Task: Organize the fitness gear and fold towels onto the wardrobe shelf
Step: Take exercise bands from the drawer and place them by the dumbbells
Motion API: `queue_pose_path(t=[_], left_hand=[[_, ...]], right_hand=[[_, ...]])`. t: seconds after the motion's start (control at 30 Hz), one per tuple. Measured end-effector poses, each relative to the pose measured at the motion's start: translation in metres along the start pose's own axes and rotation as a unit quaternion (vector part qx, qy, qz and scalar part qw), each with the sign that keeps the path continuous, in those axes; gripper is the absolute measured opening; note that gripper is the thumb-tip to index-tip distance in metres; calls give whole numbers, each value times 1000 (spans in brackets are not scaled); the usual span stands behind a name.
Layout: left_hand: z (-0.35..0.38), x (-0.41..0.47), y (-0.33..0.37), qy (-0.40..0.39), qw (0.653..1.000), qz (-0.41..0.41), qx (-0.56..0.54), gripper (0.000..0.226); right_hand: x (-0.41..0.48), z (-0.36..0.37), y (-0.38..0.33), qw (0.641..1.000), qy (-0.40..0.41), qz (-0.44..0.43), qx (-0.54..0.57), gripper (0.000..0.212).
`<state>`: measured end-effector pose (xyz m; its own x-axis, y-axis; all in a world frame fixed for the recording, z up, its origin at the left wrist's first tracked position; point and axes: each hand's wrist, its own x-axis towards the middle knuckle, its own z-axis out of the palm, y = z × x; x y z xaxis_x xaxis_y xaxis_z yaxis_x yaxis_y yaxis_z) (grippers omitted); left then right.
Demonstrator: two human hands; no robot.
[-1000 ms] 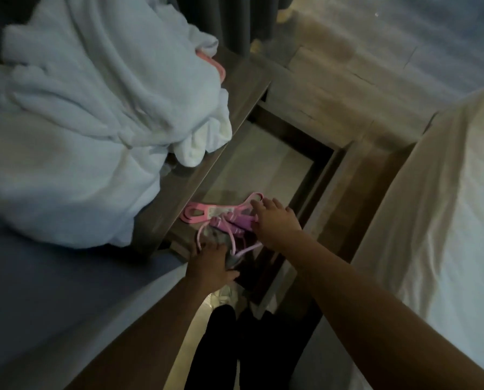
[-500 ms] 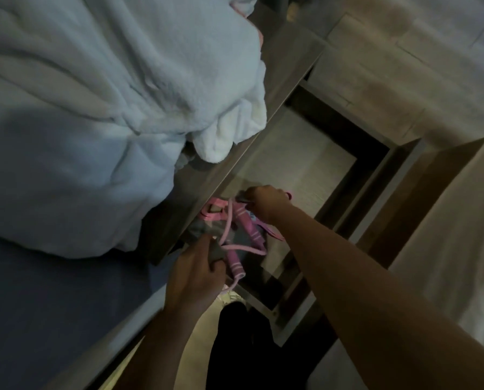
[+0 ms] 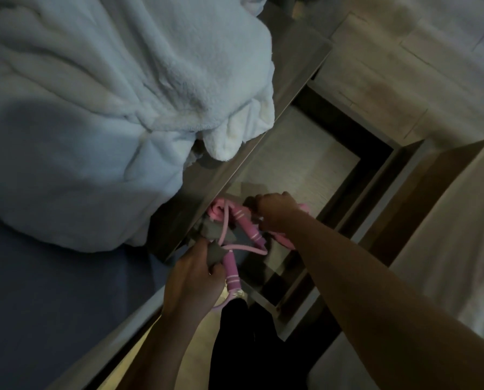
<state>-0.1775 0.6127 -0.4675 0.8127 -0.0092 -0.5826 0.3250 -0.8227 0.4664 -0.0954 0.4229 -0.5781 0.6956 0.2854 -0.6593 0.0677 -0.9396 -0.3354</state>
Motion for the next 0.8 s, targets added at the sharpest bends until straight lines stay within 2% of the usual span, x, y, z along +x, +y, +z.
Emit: queue_pose_path(t=[0.1,0.2,0.3,0.47,0.63,0.73,0.8], left_hand=[[-3,-6,5,-10,1000,11,15,27],[-7,-8,4,17,998,50,35,20],[-14,-13,5,40,995,62,68,20],[-33,-33,23,-3,997,28,78,11],[-47,-62,50,11,994,89,61,11],[-47,-81,56,14,992,118,46,14],[-44,-89,57,5,992,116,45,16]], right_hand=[[-11,-2,-3,999,-29,-17,23,38],[-19,-6,-3,997,-39,-25,53,39],[-36,-17,1,992,-41,18,116,34],[-97,-52,8,952,-9,107,286,30],[-187,-58,27,869,72,166,461,33],[-233,-44,41,770,129,212,588,42],[-256,-33,45,708,180,251,635,43]])
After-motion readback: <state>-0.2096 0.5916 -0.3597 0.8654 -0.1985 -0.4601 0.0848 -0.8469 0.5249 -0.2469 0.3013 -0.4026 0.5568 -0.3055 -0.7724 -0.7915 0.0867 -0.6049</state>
